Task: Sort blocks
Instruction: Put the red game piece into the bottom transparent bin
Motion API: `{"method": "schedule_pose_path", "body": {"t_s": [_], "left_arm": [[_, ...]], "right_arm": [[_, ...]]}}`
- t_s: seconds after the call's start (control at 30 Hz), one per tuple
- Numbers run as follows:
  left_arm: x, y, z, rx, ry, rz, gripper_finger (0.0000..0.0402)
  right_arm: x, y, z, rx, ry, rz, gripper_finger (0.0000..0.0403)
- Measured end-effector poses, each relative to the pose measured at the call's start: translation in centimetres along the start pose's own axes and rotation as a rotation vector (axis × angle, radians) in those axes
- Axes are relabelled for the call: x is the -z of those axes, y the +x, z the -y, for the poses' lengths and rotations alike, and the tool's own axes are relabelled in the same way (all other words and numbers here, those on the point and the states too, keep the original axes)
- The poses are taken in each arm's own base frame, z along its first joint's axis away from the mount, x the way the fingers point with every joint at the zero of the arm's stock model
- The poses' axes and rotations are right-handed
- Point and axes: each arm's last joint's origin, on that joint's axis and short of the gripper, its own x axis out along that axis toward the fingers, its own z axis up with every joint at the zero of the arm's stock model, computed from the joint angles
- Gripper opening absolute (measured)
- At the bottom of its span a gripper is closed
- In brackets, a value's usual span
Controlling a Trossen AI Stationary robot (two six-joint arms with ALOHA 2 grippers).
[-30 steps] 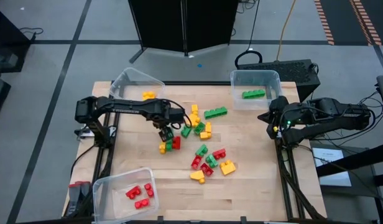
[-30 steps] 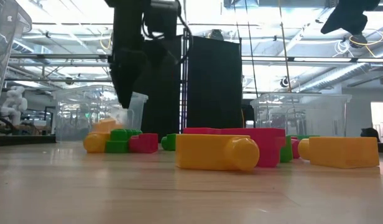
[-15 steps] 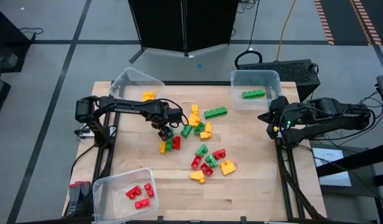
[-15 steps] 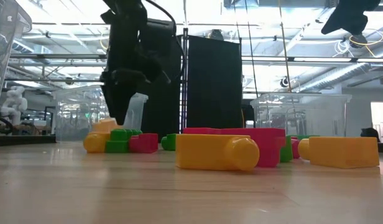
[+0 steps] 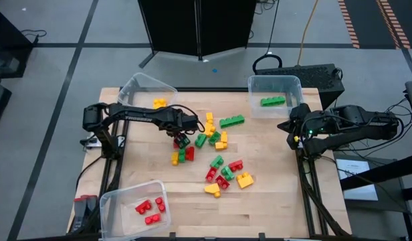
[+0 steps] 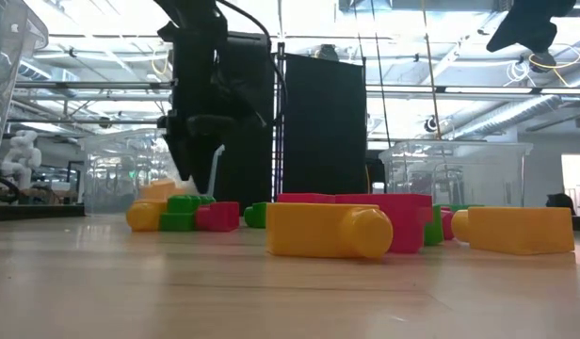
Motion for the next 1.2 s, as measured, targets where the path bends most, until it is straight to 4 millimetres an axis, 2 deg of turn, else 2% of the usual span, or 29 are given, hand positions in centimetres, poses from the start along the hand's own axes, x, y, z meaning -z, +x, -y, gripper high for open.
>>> {"method": "schedule_pose_path", "body": {"t_s": [0.17,0.33,0.67,0.9,1.0,1.2], "left_arm": [[0.1,1.0,0.2,-0.043,-0.018,-0.064,0.0245],[0.3,1.1,0.4,-0.080,-0.085,-0.054,0.0245],[0.3,1.1,0.5,-0.047,-0.204,-0.061,0.0244],[0.6,0.1,1.9,-0.027,-0.195,-0.065,0.0244],[0.6,-0.8,1.9,-0.063,-0.293,-0.052,0.0244],[1.2,-1.1,2.1,-0.121,-0.437,-0.060,0.0244]], "right_arm": [[0.0,0.0,0.0,0.001,0.000,-0.001,0.0006],[0.2,0.0,0.1,0.011,-0.004,-0.016,0.0006],[0.2,0.0,0.1,0.014,-0.002,-0.021,0.0006],[0.2,0.0,0.1,0.014,-0.003,-0.021,0.0006],[0.2,0.0,0.2,0.015,-0.003,-0.023,0.0006],[0.2,0.0,0.2,0.015,-0.003,-0.023,0.0006]]}}
